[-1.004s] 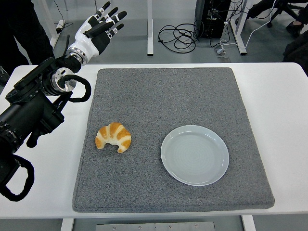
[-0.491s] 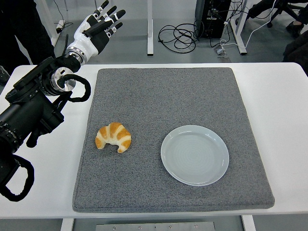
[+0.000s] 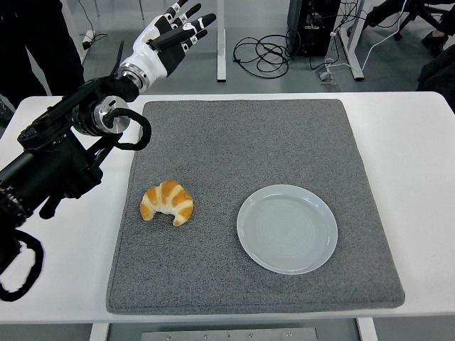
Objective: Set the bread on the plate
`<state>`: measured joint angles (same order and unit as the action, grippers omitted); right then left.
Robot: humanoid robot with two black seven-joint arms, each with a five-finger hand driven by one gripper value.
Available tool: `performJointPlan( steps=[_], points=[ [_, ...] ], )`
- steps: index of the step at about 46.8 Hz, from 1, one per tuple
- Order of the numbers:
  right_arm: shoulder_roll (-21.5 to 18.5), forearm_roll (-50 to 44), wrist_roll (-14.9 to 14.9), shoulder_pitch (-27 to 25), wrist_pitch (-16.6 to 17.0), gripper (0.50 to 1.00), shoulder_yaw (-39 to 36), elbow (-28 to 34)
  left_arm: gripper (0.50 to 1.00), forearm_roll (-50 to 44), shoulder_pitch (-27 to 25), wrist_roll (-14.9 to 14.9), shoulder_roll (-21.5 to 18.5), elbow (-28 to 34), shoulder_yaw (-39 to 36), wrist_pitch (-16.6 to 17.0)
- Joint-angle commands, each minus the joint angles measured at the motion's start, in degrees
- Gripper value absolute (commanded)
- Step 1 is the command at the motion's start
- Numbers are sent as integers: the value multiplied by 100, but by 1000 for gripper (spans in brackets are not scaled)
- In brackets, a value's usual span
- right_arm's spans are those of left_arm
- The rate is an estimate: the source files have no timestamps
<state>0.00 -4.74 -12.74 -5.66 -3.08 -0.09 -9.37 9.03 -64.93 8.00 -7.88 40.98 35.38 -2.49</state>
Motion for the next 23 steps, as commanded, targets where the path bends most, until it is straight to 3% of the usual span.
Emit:
performJointPlan(
  steps=[1,11,17,23],
  points=[
    [0,0,0,3,0,1000,0,-3,978,90,-82,0,-389,550,-628,231],
    [0,8,0,3,0,1000,0,5,977,1635,-416,0,-1251,1359,-1543,267],
    [0,0,0,3,0,1000,0,-4,977,2831,-372,0,-1787,2071,-1578,258],
    [0,0,0,3,0,1000,0,5,977,3464,-363,-44,-2235,2774,-1587,275]
  ],
)
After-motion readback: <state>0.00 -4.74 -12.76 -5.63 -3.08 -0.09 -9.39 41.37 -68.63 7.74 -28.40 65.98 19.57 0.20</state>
